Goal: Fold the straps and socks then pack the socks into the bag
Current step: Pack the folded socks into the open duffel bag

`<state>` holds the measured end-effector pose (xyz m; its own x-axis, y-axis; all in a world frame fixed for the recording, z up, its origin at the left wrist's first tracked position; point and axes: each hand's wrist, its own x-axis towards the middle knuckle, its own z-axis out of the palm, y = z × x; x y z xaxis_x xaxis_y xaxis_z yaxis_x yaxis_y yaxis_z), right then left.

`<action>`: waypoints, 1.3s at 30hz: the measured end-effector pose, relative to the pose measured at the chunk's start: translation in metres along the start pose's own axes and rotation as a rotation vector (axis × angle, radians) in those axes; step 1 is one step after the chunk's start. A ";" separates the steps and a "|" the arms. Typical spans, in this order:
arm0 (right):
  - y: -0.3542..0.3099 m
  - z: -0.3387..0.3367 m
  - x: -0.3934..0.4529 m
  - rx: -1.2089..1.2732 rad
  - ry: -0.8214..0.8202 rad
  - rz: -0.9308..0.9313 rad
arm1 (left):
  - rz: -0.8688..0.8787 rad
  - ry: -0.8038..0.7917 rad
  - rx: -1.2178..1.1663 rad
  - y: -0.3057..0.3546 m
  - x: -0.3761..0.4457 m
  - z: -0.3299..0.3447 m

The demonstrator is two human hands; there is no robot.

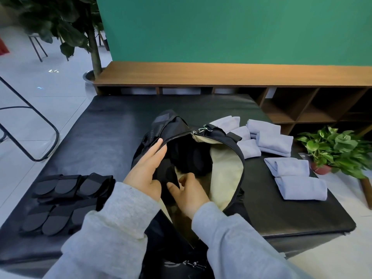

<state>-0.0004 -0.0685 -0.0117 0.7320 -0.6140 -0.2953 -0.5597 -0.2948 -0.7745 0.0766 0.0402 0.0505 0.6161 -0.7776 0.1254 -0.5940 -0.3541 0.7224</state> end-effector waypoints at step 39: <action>0.193 -0.165 0.019 -0.728 0.496 0.418 | -0.217 -0.145 0.176 0.017 0.003 0.059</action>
<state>-0.1586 -0.2581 -0.0738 0.2665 -0.9613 -0.0694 -0.9622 -0.2612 -0.0764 0.0378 0.0013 0.0225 0.6656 -0.7356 -0.1261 -0.5451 -0.5946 0.5911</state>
